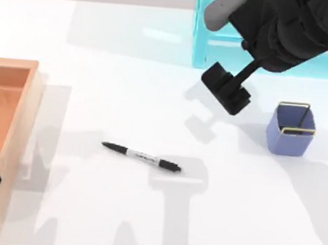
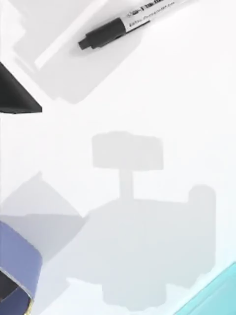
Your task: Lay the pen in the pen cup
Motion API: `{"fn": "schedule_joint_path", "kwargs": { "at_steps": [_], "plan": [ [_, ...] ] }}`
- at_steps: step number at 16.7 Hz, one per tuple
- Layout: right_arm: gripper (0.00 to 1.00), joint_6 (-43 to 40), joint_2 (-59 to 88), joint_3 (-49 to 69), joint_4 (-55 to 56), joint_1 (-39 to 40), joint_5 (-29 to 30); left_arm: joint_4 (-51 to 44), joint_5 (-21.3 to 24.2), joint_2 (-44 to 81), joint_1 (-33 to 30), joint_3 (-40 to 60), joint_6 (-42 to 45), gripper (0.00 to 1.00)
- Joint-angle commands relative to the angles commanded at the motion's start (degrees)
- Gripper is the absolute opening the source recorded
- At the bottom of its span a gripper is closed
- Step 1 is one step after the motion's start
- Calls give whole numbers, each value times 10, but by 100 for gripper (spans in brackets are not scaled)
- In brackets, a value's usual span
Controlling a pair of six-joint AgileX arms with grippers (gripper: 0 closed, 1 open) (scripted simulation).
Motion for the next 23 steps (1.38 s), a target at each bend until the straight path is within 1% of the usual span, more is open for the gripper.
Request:
{"fn": "schedule_joint_path", "kwargs": {
  "at_steps": [5, 8, 10, 13, 18, 20, 23],
  "plan": [
    [100, -42, 240, 215, -129, 89, 17, 0, 0, 0, 0, 0, 0, 100],
    [100, -60, 343, 306, -184, 127, 25, 0, 0, 0, 0, 0, 0, 100],
    [100, -68, 390, 347, -209, 144, 28, 0, 0, 0, 0, 0, 0, 100],
    [100, -72, 417, 370, -223, 153, 30, 0, 0, 0, 0, 0, 0, 100],
    [100, -72, 417, 367, -220, 150, 30, 0, 0, 0, 0, 0, 0, 100],
    [100, -75, 423, 350, -199, 149, 30, 0, 0, 0, 0, 0, 0, 100],
    [100, -82, 444, 304, -127, 142, 30, 0, 0, 0, 0, 0, 0, 100]
  ]
}}
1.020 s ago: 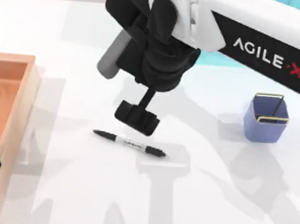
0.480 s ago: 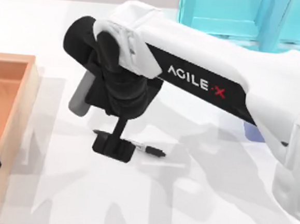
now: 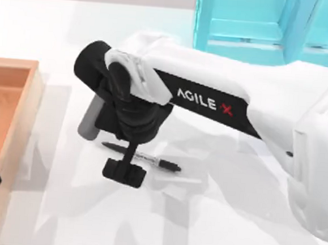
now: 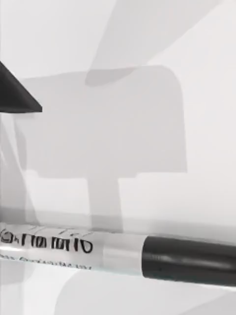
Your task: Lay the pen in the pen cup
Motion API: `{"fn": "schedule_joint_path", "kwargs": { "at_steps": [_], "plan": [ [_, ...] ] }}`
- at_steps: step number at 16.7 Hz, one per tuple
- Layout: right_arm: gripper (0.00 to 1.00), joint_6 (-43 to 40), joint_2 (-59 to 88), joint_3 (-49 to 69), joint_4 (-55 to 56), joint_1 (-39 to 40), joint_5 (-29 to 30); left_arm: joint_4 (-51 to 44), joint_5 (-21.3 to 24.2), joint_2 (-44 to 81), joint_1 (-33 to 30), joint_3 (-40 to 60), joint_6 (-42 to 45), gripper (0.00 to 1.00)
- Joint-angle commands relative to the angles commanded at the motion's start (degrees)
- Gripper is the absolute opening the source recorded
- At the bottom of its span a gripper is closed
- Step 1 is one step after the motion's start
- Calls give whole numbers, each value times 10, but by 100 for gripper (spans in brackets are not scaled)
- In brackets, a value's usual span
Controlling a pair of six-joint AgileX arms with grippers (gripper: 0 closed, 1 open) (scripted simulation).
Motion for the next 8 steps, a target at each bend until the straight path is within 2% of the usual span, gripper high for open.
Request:
{"fn": "schedule_joint_path", "kwargs": {
  "at_steps": [4, 8],
  "plan": [
    [100, -8, 26, -54, 80, -8, 0, 0, 0, 0, 0, 0, 0, 100],
    [100, -9, 28, -59, 86, -8, 0, 0, 0, 0, 0, 0, 0, 100]
  ]
}}
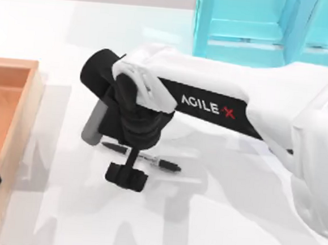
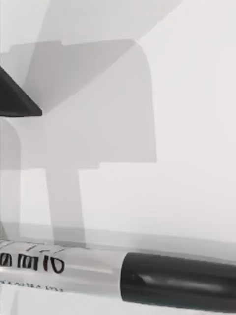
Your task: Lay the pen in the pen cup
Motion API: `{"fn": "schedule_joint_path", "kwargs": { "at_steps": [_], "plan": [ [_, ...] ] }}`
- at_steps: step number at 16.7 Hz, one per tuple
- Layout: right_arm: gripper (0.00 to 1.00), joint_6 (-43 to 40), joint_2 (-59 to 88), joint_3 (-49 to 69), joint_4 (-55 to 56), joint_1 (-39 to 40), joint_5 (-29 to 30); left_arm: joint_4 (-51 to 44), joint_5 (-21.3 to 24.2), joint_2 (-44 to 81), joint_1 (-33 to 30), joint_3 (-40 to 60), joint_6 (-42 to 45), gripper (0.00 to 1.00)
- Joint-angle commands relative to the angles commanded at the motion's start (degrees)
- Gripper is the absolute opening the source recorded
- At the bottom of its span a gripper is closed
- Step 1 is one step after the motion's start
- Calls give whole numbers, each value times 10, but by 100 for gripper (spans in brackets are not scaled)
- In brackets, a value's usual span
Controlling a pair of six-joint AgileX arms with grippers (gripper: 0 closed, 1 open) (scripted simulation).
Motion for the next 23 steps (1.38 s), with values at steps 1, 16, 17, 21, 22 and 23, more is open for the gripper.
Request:
{"fn": "schedule_joint_path", "kwargs": {
  "at_steps": [1, 16, 17, 21, 22, 23],
  "plan": [
    [92, 0, 0, 0, 0, 0, 0, 0, 0, 0, 0, 0, 0, 100],
    [0, 0, 0, 0, 0, 0, 0, 0, 0, 0, 0, 0, 0, 100],
    [0, 0, 0, 0, 0, 0, 0, 0, 0, 0, 0, 0, 0, 100],
    [0, 0, 0, 0, 0, 0, 0, 0, 0, 0, 0, 0, 0, 100],
    [0, 24, -45, -5, -26, 10, -35, 0, 0, 0, 0, 0, 0, 100],
    [0, 26, -46, -5, -28, 11, -35, 0, 0, 0, 0, 0, 0, 100]
  ]
}}
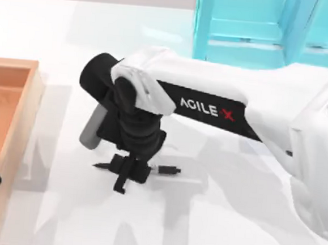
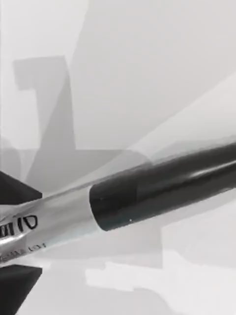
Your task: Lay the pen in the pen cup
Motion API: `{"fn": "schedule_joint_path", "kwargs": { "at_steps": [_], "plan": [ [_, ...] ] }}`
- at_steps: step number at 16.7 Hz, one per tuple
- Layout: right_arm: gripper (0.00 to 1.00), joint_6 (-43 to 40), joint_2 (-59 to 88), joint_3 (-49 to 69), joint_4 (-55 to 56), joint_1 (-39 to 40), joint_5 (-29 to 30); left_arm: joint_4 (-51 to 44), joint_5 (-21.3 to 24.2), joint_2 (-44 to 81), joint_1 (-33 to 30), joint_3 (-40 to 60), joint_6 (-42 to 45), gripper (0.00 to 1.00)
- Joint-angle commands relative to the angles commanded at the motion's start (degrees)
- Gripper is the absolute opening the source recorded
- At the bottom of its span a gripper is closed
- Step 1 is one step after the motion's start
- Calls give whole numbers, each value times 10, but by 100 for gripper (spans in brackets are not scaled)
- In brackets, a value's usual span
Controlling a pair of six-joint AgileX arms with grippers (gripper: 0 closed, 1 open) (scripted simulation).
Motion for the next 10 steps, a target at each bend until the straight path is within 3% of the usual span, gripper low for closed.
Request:
{"fn": "schedule_joint_path", "kwargs": {
  "at_steps": [10],
  "plan": [
    [0, 156, -213, -24, -205, 157, 8, 0, 0, 0, 0, 0, 0, 100]
  ]
}}
